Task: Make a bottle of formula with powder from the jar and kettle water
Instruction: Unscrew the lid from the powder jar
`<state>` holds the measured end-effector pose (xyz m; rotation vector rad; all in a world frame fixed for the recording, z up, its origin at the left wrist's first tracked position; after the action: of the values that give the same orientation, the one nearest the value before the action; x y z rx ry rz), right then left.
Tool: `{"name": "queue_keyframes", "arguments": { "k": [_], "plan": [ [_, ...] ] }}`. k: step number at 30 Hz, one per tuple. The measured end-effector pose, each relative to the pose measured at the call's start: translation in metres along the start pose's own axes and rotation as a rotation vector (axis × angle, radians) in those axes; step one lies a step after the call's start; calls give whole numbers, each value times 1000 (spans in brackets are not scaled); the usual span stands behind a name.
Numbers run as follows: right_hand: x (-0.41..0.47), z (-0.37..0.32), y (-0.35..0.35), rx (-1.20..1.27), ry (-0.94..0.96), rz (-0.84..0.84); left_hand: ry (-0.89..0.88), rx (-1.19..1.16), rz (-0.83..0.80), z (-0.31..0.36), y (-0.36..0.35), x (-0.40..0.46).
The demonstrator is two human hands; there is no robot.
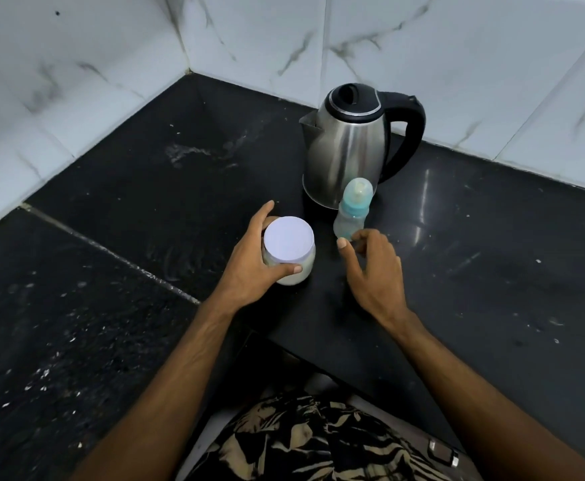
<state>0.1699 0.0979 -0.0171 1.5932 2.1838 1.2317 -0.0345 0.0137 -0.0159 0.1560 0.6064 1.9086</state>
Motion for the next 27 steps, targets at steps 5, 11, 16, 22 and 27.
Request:
{"name": "queue_keyframes", "arguments": {
  "k": [5, 11, 16, 22, 27],
  "plan": [
    [10, -31, -7, 88, 85, 7, 3, -12, 3, -3, 3, -3],
    [24, -64, -12, 109, 197, -38, 54, -57, 12, -15, -2, -7],
    [35, -96, -33, -90, 354, -256, 110, -138, 67, -25, -14, -11],
    [41, -117, -62, -392, 458, -556, 134, -158, 94, -24, -17, -3],
    [41, -121, -68, -380, 504, -655, 140, -114, 23, -26, -18, 3]
  ]
}}
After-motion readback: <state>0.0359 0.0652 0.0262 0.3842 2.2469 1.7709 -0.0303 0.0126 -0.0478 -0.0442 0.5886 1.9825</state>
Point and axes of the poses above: each hand's wrist, its own x-axis towards the middle knuckle, its own y-axis out of the back of the hand, z = x × y, the point moved 10 cm from there along x, towards the middle knuckle, and after that the axes turned 11 degrees about y, right-handed, at the moved point
